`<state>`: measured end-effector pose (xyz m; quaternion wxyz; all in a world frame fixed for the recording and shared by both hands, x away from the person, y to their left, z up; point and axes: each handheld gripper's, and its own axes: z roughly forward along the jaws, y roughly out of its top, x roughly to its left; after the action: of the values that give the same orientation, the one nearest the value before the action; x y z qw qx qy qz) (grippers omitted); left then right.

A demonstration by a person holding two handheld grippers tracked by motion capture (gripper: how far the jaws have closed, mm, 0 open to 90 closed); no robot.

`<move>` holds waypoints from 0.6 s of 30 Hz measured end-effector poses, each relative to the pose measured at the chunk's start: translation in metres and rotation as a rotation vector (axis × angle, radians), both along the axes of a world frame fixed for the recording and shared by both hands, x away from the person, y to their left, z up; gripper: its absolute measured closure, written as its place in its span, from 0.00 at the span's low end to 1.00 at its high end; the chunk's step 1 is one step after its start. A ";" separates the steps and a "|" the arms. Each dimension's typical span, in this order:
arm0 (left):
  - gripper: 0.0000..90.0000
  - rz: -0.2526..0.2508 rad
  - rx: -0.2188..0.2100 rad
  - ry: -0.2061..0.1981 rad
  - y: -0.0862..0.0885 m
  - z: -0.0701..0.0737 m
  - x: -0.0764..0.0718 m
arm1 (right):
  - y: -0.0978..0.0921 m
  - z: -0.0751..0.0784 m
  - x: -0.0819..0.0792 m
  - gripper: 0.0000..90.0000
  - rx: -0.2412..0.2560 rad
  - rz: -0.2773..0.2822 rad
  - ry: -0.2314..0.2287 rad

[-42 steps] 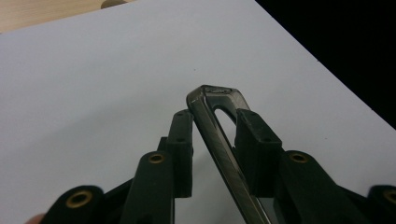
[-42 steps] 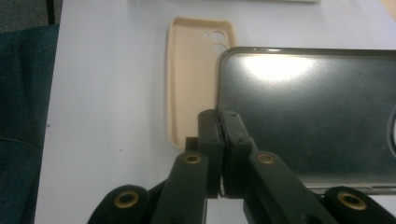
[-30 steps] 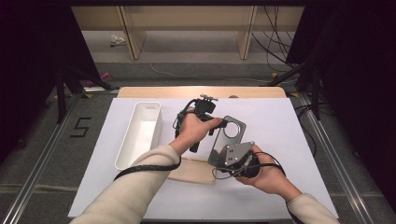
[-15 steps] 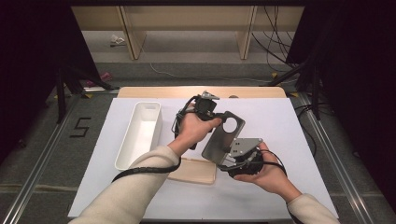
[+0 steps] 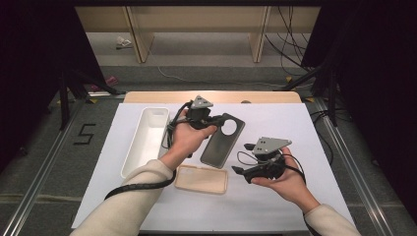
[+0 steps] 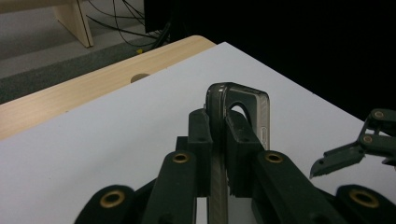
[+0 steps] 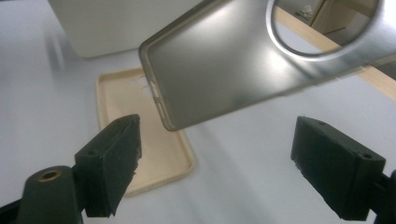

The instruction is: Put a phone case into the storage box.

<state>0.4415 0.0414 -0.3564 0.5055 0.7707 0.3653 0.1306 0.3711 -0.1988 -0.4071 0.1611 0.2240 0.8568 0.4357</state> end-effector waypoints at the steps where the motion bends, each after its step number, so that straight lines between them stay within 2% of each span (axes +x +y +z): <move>1: 0.91 -0.004 -0.008 -0.003 0.004 0.000 -0.001 | -0.001 0.000 0.001 0.19 0.007 -0.011 0.004; 3: 0.91 -0.014 -0.045 -0.020 0.012 -0.001 -0.003 | -0.002 -0.001 0.002 0.18 0.017 -0.034 0.002; 7: 0.91 -0.005 -0.068 -0.059 0.029 -0.002 -0.008 | -0.003 -0.001 0.002 0.18 0.029 -0.045 -0.006; 11: 0.91 0.005 -0.096 -0.103 0.047 -0.005 -0.015 | -0.004 -0.003 0.003 0.18 0.044 -0.059 0.004; 13: 0.91 0.005 -0.102 -0.113 0.050 -0.006 -0.017 | -0.005 -0.003 0.003 0.18 0.051 -0.067 0.013; 15: 0.91 0.000 -0.126 -0.135 0.056 -0.008 -0.020 | -0.006 -0.004 0.003 0.18 0.069 -0.078 0.026; 18: 0.91 -0.008 -0.139 -0.154 0.062 -0.010 -0.024 | -0.006 -0.004 0.003 0.18 0.078 -0.085 0.026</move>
<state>0.4175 0.1035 -0.3664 0.5847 0.7230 0.3305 0.1618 0.3740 -0.2050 -0.4111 0.1594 0.2722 0.8307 0.4587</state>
